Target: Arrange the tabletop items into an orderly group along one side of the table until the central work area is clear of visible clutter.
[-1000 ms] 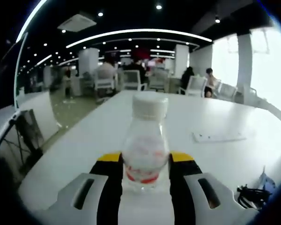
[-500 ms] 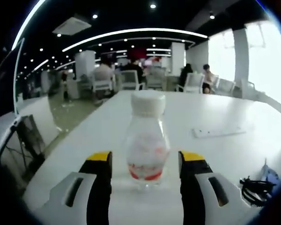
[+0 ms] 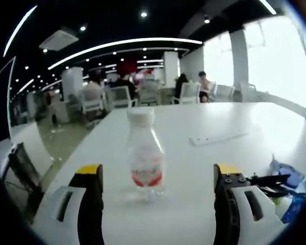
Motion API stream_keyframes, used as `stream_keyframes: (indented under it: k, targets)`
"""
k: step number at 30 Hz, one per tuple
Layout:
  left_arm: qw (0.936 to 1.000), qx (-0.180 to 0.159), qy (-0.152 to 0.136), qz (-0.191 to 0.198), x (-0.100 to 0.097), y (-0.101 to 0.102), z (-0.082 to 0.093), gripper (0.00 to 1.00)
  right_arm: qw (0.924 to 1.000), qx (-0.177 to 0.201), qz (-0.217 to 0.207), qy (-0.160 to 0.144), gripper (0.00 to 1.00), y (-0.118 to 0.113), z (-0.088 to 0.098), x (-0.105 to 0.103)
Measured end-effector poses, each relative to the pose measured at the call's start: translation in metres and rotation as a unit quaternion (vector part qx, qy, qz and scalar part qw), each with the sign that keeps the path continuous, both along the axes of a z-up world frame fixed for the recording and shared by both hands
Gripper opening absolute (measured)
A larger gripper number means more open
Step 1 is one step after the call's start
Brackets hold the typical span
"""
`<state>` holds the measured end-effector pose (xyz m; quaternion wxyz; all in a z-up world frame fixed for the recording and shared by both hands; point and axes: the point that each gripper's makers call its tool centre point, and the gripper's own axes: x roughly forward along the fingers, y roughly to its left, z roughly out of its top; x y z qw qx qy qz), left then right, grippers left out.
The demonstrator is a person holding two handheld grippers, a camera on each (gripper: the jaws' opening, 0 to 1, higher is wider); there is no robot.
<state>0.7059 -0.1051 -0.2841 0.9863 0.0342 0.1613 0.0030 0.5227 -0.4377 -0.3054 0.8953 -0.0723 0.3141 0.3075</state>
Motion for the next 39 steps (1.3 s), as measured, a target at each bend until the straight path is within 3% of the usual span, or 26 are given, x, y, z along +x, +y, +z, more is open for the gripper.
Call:
stream_keyframes:
  k: [3, 18, 22, 30, 39]
  targets:
    - [0.9998, 0.006, 0.007, -0.02, -0.01, -0.007, -0.002, 0.99, 0.9998, 0.017, -0.001, 0.003, 0.99, 0.003, 0.002, 0.0]
    - [0.9937, 0.013, 0.03, -0.107, -0.074, -0.027, 0.012, 0.99, 0.9992, 0.004, 0.037, -0.017, 0.99, 0.015, 0.011, 0.009]
    - [0.9925, 0.013, 0.035, -0.116, -0.09, -0.029, 0.014, 0.99, 0.9987, -0.002, 0.045, -0.023, 0.99, 0.015, 0.012, 0.013]
    - [0.992, -0.025, 0.039, -0.118, -0.12, -0.031, 0.016, 0.99, 0.9963, 0.005, 0.073, -0.045, 0.99, 0.029, 0.018, 0.025]
    - [0.9904, -0.036, 0.034, -0.129, -0.141, -0.037, 0.025, 0.99, 0.9938, 0.029, 0.102, -0.035, 0.98, 0.05, 0.02, 0.035]
